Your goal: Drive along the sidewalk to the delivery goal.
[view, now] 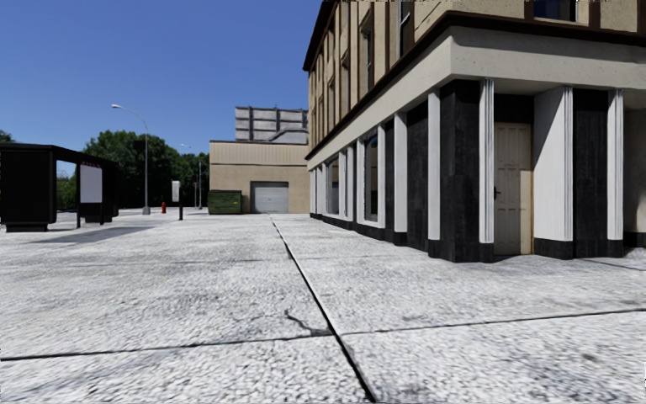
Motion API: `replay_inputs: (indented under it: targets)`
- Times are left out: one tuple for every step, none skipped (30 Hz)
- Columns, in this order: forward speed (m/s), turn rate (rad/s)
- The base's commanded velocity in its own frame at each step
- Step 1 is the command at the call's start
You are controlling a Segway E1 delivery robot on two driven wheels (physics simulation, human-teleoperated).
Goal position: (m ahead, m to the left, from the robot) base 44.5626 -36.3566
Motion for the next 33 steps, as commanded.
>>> replay_inputs:
  targets:
    - [1.3,-0.6]
    - [1.3,-0.6]
    - [1.3,-0.6]
    - [1.3,-0.6]
    - [1.3,-0.62]
    - [1.3,-0.71]
    - [1.3,-0.71]
    - [1.3,-0.76]
    - [1.29,-0.77]
    - [1.29,-0.77]
    - [1.29,-0.77]
    - [1.29,-0.78]
    - [1.29,-0.78]
    - [1.29,-0.78]
    - [1.29,-0.78]
    - [1.29,-0.78]
    - [1.29,-0.78]
    - [1.29,-0.78]
    - [1.29,-0.78]
    - [1.31,-0.78]
    - [1.31,-0.78]
    - [1.31,-0.78]
    - [1.31,-0.78]
    - [1.31,-0.77]
    - [1.31,-0.77]
    - [1.31,-0.77]
    - [1.33,-0.75]
    - [1.34,-0.73]
    - [1.35,-0.71]
    - [1.35,-0.7]
    - [1.35,-0.7]
    - [1.35,-0.7]
    - [1.36,-0.7]
